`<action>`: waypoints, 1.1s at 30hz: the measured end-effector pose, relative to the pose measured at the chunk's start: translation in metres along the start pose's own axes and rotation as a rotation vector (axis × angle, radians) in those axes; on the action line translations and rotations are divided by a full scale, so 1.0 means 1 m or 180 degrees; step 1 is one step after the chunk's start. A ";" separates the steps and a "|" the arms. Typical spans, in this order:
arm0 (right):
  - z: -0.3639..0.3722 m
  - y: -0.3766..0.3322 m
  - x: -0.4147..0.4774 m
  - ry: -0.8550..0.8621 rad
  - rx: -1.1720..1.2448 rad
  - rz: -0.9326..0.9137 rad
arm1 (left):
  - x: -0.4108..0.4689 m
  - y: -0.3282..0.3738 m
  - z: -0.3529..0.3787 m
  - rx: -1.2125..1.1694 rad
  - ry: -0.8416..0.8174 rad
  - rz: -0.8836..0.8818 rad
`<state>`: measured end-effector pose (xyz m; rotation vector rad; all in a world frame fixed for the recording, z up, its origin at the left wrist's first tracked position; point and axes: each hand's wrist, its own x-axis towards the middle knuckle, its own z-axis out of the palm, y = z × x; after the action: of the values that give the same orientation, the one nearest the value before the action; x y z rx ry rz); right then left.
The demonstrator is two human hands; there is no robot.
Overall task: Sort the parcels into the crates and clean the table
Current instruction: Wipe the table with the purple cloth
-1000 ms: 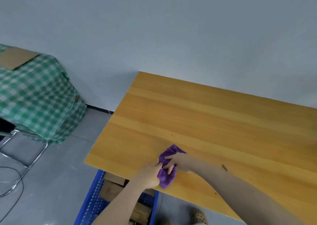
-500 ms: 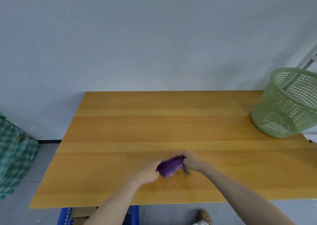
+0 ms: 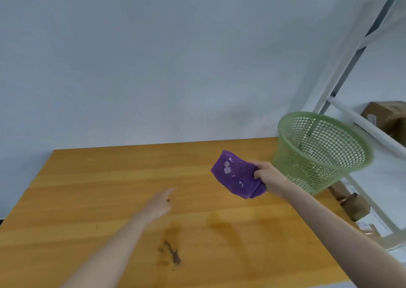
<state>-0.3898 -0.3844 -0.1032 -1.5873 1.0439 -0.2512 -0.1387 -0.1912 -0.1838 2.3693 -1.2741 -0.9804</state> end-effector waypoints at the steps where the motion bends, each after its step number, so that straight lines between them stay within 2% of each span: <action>1: -0.016 -0.008 0.000 0.0002 -0.0012 -0.0070 | 0.007 0.015 0.000 0.0027 0.0043 0.0132; 4: -0.083 -0.032 -0.004 0.0200 -0.0035 -0.0492 | 0.035 0.072 0.004 0.0105 0.0237 0.0480; 6: -0.136 -0.049 -0.007 0.0665 -0.0017 -0.0836 | 0.053 0.108 0.011 0.0051 0.0276 0.0671; 8: -0.187 -0.065 -0.012 0.1402 -0.0143 -0.1257 | 0.068 0.135 0.019 -0.0018 0.0268 0.0796; 11: -0.237 -0.052 -0.009 0.2540 -0.0983 -0.1808 | 0.083 0.155 0.034 -0.0041 0.0203 0.0798; 12: -0.246 -0.038 -0.002 0.2609 -0.1509 -0.1774 | 0.089 0.157 0.039 -0.0028 0.0162 0.0787; 13: -0.252 -0.022 0.008 0.2328 -0.2163 -0.1519 | 0.093 0.160 0.042 -0.0019 0.0119 0.0761; 14: -0.252 -0.006 0.017 0.1771 -0.2773 -0.1052 | 0.094 0.159 0.044 -0.0020 0.0089 0.0747; 15: -0.257 0.011 0.023 0.1350 -0.3096 -0.0572 | 0.097 0.163 0.047 0.0007 0.0064 0.0729; 16: -0.261 0.021 0.027 0.1300 -0.3115 -0.0298 | 0.099 0.166 0.048 0.0028 0.0043 0.0711; 17: -0.265 0.028 0.030 0.1538 -0.2905 -0.0251 | 0.101 0.168 0.048 0.0070 0.0035 0.0685; 19: -0.273 0.032 0.037 0.2302 -0.2285 -0.0576 | 0.108 0.174 0.046 0.0082 0.0088 0.0658; 20: -0.273 0.035 0.041 0.2419 -0.2229 -0.0742 | 0.110 0.176 0.044 0.0091 0.0114 0.0662; 21: -0.272 0.036 0.043 0.2228 -0.2342 -0.0868 | 0.112 0.177 0.043 0.0099 0.0121 0.0667; 22: -0.269 0.037 0.045 0.1781 -0.2618 -0.0786 | 0.114 0.179 0.042 0.0089 0.0121 0.0668; 23: -0.267 0.038 0.044 0.1345 -0.2817 -0.0526 | 0.118 0.183 0.042 0.0086 0.0121 0.0670; 24: -0.265 0.036 0.044 0.1220 -0.2834 -0.0268 | 0.120 0.185 0.041 0.0102 0.0134 0.0671; 27: -0.268 0.031 0.051 0.1645 -0.2348 -0.0168 | 0.127 0.200 0.041 0.0145 0.0136 0.0746; 30: -0.267 0.032 0.058 0.1306 -0.2013 0.0158 | 0.134 0.220 0.036 0.0021 0.0332 0.0925; 33: -0.270 0.026 0.056 0.1481 -0.1158 0.0305 | 0.133 0.262 0.027 -0.0311 0.0831 0.1335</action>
<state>-0.5474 -0.6085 -0.0616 -1.8431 1.5918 -0.3944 -0.2710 -0.4485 -0.1233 1.9612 -1.4925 -0.5705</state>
